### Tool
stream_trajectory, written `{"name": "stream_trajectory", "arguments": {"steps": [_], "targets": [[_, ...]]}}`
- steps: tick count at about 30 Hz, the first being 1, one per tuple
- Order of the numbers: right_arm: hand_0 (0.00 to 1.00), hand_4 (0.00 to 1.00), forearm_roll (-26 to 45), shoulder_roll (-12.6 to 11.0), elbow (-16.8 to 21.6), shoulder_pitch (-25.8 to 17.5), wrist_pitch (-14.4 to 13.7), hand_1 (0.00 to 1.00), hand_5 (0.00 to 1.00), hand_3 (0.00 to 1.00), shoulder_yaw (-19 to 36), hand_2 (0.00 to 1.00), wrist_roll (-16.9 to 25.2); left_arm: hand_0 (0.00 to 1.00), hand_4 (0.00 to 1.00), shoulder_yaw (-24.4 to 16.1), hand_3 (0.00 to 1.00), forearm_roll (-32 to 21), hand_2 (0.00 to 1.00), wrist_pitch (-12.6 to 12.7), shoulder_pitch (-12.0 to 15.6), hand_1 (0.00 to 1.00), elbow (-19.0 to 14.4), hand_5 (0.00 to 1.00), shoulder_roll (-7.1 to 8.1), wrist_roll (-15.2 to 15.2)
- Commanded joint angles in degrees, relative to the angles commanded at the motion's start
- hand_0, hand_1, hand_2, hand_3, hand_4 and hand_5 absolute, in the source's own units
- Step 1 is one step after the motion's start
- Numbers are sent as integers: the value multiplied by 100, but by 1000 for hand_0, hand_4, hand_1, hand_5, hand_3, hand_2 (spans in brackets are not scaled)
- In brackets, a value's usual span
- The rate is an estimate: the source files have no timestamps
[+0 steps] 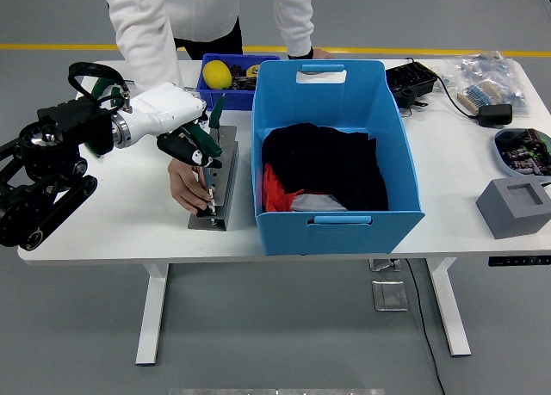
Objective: Lift tool from toolbox,place it in box,lift tool from toolbox,place it in box
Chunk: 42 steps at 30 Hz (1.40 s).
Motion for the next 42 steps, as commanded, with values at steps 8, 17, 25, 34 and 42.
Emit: {"name": "stream_trajectory", "arguments": {"steps": [8, 17, 25, 34, 42], "targets": [[675, 848, -3, 2, 0, 1, -1, 666, 684, 591, 2, 734, -2, 73, 811, 12, 84, -185, 19, 208, -8, 2, 68, 700, -7, -142], [676, 848, -11, 10, 0, -22, -3, 666, 684, 591, 7, 734, -7, 71, 724, 3, 81, -304, 15, 112, -15, 2, 17, 595, -3, -216], [676, 848, -55, 20, 0, -51, -1, 666, 684, 591, 30, 733, -20, 71, 704, -59, 82, -482, 15, -19, 4, 2, -218, 562, 25, -220], [675, 847, -97, 33, 0, -77, -1, 667, 683, 591, 60, 733, -31, 71, 701, -155, 83, -641, 15, -98, 39, 2, -513, 555, 77, -214], [673, 846, -69, 33, 0, -69, -5, 667, 681, 591, 59, 732, -25, 71, 694, -297, 83, -693, 15, -184, 42, 2, -798, 535, 132, -178]]}}
